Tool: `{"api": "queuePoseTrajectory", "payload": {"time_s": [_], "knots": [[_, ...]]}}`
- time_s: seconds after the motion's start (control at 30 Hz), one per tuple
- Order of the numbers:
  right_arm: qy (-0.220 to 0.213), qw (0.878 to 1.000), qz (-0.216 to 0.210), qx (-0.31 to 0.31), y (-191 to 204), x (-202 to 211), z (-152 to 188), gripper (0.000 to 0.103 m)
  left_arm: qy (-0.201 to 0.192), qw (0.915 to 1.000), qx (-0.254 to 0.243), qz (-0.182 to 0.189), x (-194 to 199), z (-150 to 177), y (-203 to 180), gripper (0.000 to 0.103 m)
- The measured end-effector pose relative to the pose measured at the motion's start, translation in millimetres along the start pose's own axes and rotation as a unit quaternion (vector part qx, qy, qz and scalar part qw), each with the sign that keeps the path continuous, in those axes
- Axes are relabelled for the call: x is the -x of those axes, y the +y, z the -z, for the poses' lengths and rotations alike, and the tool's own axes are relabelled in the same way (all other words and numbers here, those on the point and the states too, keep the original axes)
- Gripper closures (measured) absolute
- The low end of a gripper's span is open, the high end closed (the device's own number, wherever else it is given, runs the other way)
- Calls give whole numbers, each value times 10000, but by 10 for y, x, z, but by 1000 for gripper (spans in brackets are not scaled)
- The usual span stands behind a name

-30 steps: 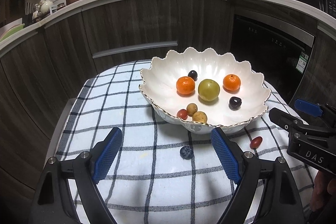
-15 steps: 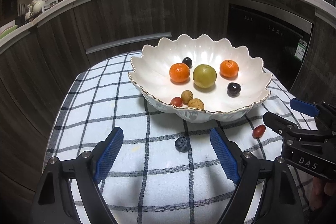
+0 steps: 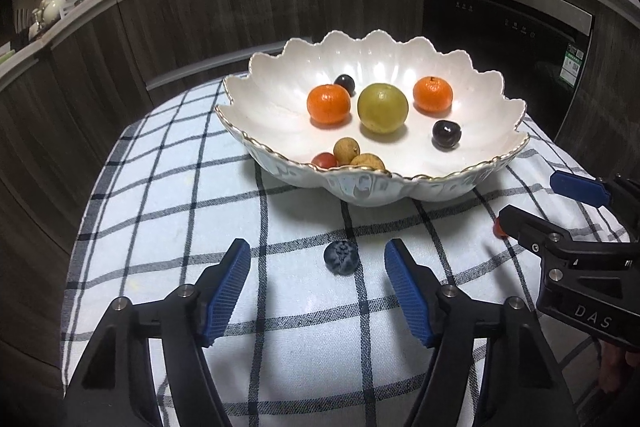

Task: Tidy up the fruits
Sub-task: 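Lower the left tool around a blueberry while the right tool lowers around a red oblong grape, then close the left tool on the blueberry while the right tool grips the red grape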

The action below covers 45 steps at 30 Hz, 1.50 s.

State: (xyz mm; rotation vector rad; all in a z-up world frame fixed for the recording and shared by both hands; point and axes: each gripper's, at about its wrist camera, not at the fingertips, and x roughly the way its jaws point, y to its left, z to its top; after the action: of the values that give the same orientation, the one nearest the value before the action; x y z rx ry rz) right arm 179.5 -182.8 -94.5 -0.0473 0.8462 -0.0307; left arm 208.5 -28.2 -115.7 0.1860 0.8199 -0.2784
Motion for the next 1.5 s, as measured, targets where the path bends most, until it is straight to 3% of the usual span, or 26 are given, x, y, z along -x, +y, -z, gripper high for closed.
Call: {"api": "queuePoseTrajectory", "payload": {"time_s": [0.33,0.57,0.8,1.0,1.17,1.23,1.5], "knots": [[235,9997,-83,41,21,-137,46,45,188,9997,-58,153,-157,2,-37,49],[324,9994,-84,10,12,-208,63,45,312,9993,-33,222,-246,10,-45,53],[389,9991,-177,6,15,-259,68,55,401,9989,-5,262,-301,14,-57,55],[447,9987,-229,34,29,-297,74,60,443,9984,10,347,-326,15,-63,65],[474,9986,-236,51,33,-308,83,65,442,9982,24,408,-324,14,-66,79],[470,9985,-256,66,38,-303,79,71,434,9982,37,407,-316,16,-63,80],[472,9985,-275,91,53,-297,68,72,425,9981,105,429,-272,24,-54,81]]}}
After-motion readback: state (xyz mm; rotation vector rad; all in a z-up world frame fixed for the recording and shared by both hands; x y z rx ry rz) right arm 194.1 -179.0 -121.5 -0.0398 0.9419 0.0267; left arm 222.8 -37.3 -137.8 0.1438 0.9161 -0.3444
